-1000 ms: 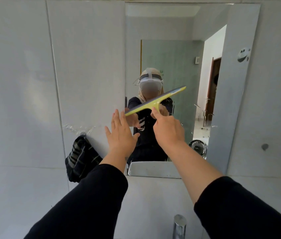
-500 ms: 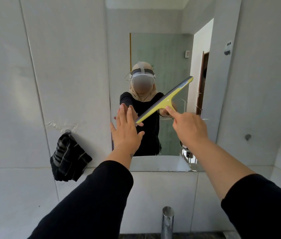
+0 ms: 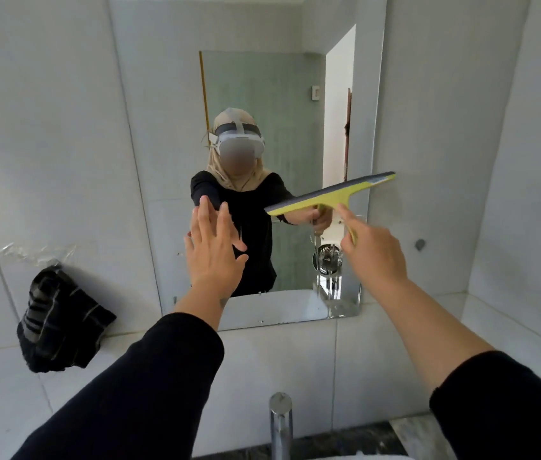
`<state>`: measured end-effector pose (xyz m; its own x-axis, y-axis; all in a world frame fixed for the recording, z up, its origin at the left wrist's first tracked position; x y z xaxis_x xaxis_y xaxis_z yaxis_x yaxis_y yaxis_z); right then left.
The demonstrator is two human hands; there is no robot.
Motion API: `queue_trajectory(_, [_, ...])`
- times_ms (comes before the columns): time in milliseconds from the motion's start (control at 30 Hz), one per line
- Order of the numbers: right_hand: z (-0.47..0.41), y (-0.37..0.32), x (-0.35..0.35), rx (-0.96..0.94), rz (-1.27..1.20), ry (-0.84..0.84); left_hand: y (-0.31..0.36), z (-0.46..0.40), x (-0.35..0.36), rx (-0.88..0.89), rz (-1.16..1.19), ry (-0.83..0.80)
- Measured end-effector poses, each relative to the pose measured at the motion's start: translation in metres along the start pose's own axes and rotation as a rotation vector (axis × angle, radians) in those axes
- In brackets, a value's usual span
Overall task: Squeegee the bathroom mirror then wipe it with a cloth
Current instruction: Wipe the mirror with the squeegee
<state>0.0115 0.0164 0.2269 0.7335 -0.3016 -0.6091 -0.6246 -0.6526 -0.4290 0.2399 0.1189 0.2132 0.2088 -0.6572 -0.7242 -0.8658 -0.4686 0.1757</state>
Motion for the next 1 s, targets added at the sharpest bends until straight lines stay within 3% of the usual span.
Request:
queue_trajectory(267, [0.034, 0.006, 0.043, 0.268, -0.410, 0.091, -0.001, 0.001, 0.002, 0.018, 0.014, 0.022])
queue_trajectory(533, [0.058, -0.028, 0.074, 0.494, -0.781, 0.064, -0.009, 0.004, -0.008, 0.027, -0.033, 0.009])
queue_trajectory(867, [0.071, -0.079, 0.102, 0.505, -0.820, 0.018, -0.062, 0.012, -0.020, -0.060, -0.062, 0.012])
queue_trajectory(1000, [0.076, -0.106, 0.117, 0.419, -0.750, 0.016, -0.078, 0.014, -0.026, -0.114, -0.026, 0.017])
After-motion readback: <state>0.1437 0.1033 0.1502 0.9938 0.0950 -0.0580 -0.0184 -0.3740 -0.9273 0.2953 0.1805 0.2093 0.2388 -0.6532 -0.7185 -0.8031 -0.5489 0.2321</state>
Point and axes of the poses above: each hand's wrist, its own z-axis away from the middle knuckle, its own x-axis out of the palm, y = z × x, the point moved 6 cm from there along -z, towards the middle knuckle, and after that the axes turned 5 degrees about -z, right-handed, at the moved point
